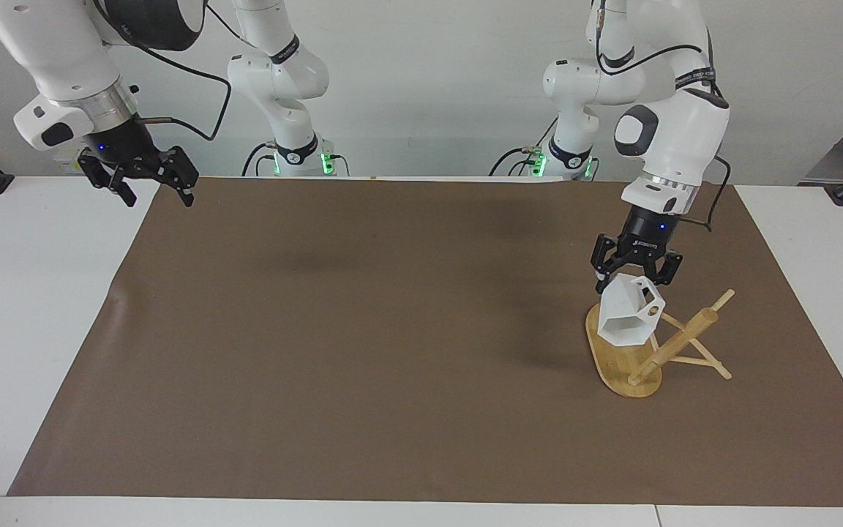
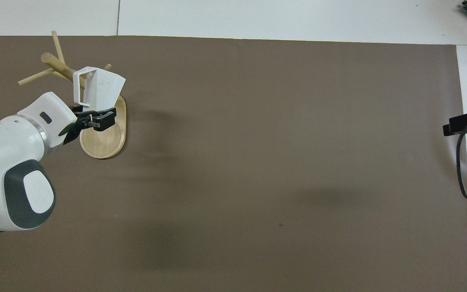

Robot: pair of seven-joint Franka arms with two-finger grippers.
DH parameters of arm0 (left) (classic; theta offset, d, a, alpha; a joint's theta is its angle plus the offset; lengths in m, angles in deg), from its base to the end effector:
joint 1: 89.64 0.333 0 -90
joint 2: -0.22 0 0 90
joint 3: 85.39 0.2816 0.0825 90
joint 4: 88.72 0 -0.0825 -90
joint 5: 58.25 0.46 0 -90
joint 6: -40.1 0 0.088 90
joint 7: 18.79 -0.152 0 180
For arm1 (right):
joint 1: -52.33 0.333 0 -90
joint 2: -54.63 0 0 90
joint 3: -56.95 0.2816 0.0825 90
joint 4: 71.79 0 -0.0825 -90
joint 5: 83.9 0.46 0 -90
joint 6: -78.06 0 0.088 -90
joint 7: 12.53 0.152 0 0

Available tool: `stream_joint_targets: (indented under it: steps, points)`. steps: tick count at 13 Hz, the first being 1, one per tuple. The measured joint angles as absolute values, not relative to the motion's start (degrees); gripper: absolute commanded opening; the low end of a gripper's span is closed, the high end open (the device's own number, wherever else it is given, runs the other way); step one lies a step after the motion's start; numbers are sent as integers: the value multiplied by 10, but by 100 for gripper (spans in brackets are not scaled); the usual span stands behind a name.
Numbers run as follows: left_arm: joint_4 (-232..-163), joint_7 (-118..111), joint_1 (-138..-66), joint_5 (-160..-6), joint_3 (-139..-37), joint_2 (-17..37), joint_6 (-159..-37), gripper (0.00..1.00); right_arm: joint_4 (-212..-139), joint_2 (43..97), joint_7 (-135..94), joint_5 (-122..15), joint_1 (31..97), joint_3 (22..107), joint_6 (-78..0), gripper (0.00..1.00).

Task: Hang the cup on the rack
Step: 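Move the cup with the left gripper over the wooden mug tree, then lower the cup onto a peg and open the left gripper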

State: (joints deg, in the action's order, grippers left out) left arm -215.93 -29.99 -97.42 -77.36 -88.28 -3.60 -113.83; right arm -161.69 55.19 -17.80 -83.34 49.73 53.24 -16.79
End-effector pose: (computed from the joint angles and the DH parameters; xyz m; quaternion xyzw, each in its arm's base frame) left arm 0.6353 -0.1156 0.3484 0.9578 -0.0585 0.2604 0.1068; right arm 0.6415 -0.0694 0.5478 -0.9992 0.0093 -0.0386 0.0007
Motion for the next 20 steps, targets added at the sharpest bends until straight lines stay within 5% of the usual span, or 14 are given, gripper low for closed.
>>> stream_joint_targets:
  steps: [12, 13, 16, 17, 20]
  points:
    - [-2145, -152, -968, -774, -885, -21, -1143, 0, -1621, 552, -149, -833, 497, 526, -169, 100]
    - [-2144, -150, -968, -774, -885, -19, -1143, 8, -1621, 552, -149, -833, 497, 526, -169, 100]
    - [-2144, -148, -968, -774, -885, -18, -1142, 64, -1622, 552, -149, -833, 497, 529, -168, 100]
    - [-2144, -147, -968, -774, -885, -17, -1142, 100, -1622, 552, -149, -833, 497, 530, -168, 100]
    - [-2153, -138, -968, -774, -884, -15, -1129, 100, -1622, 552, -149, -833, 497, 531, -168, 100]
